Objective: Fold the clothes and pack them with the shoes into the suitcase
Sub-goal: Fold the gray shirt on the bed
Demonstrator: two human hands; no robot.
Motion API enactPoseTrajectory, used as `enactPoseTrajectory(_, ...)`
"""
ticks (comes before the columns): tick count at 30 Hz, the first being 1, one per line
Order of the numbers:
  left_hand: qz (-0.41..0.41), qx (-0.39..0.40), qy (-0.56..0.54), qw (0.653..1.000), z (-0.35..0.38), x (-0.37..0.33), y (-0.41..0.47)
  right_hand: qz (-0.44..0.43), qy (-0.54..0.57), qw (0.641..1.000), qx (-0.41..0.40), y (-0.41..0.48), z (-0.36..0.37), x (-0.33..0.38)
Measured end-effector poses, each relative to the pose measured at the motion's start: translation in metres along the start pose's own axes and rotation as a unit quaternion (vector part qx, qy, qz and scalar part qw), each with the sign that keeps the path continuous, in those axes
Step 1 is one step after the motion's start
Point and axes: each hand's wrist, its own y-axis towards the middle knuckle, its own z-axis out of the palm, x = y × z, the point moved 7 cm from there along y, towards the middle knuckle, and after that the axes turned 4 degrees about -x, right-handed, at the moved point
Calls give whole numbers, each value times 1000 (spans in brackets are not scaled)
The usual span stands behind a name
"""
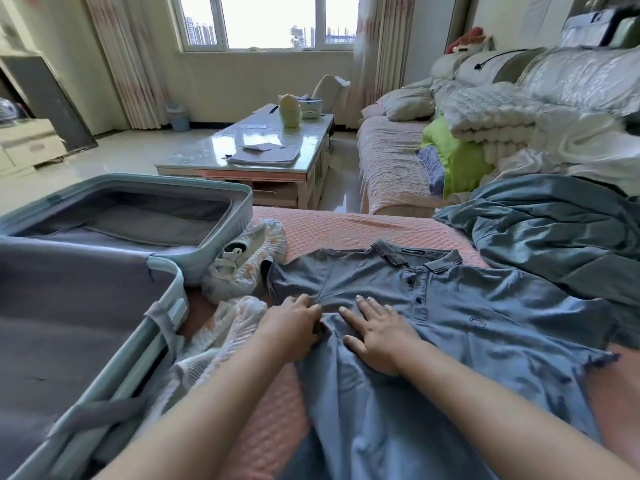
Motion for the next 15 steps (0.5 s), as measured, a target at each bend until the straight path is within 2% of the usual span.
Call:
enactPoseTrajectory(2,-26,-10,14,1000,-9,2,-15,9,1,1000,0,-16,-7,2)
enactPoseTrajectory(5,-43,-6,-46,998,-13,-4,-46,0,37,999,-34,-46,-15,14)
enactPoseTrajectory(9,-27,72,-47,996,-5,-28,-95,-26,119,987,-104,-90,-21,44)
enactPoseTrajectory(11,-30,103,-74,991,2,-40,-119,-38,123,986,-106,-109,-19,59)
enactPoseTrajectory(15,-52,15,-164,985,-3,-42,-153,-25,99,994,-50,-135,1,72)
